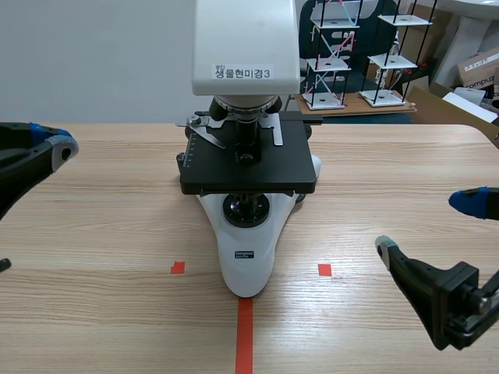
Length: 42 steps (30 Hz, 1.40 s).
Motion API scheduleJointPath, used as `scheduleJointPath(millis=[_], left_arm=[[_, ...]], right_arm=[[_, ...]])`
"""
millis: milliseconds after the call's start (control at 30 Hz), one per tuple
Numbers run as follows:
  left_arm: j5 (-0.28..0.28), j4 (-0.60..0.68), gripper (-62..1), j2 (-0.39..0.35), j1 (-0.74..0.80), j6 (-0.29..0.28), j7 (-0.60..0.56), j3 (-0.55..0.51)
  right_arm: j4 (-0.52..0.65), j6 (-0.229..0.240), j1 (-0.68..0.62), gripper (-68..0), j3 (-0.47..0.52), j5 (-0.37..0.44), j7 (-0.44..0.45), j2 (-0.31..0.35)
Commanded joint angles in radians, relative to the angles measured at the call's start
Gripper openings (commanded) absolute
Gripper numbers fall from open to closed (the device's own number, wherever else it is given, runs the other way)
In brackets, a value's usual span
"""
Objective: Point at the stage clip
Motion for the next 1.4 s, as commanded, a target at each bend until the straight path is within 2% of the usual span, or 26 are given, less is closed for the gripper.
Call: scheduleJointPath(millis=[0,100,233,333,400,567,800,1033,1367], left_arm=[[-0.011,-0.022,-58.5,-0.022,-0.032,0.008,-0.013,0.002],[-0.060,-0.075,-58.5,-0.074,-0.097,-0.005,-0.013,0.008],[-0.121,-0.134,-58.5,-0.153,-0.196,-0.034,-0.013,0.071],[-0.147,-0.166,-58.5,-0.190,-0.281,-0.039,-0.005,0.141],[-0.154,-0.183,-58.5,-0.193,-0.340,-0.066,0.006,0.188],[-0.161,-0.204,-58.5,-0.184,-0.485,-0.074,0.037,0.337],[-0.160,-0.232,-58.4,-0.108,-0.666,-0.075,0.122,0.490],[-0.153,-0.261,-58.4,-0.054,-0.766,-0.082,0.165,0.565],[-0.147,-0.286,-58.4,-0.020,-0.846,-0.113,0.200,0.629]], right_arm=[[0.007,-0.004,0.001,-3.9,0.010,0.007,0.015,0.003],[0.007,-0.004,0.001,-3.9,0.010,0.007,0.015,0.003],[0.007,-0.004,0.001,-3.9,0.010,0.007,0.015,0.003],[0.007,-0.004,0.001,-3.9,0.010,0.007,0.015,0.003],[0.007,-0.004,0.001,-3.9,0.010,0.007,0.015,0.003],[0.007,-0.004,0.001,-3.9,0.010,0.007,0.015,0.003],[0.007,-0.004,0.001,-3.9,0.010,0.007,0.015,0.003],[0.007,-0.004,0.001,-3.9,0.010,0.007,0.015,0.003],[0.007,-0.004,0.001,-3.9,0.010,0.007,0.015,0.003]])
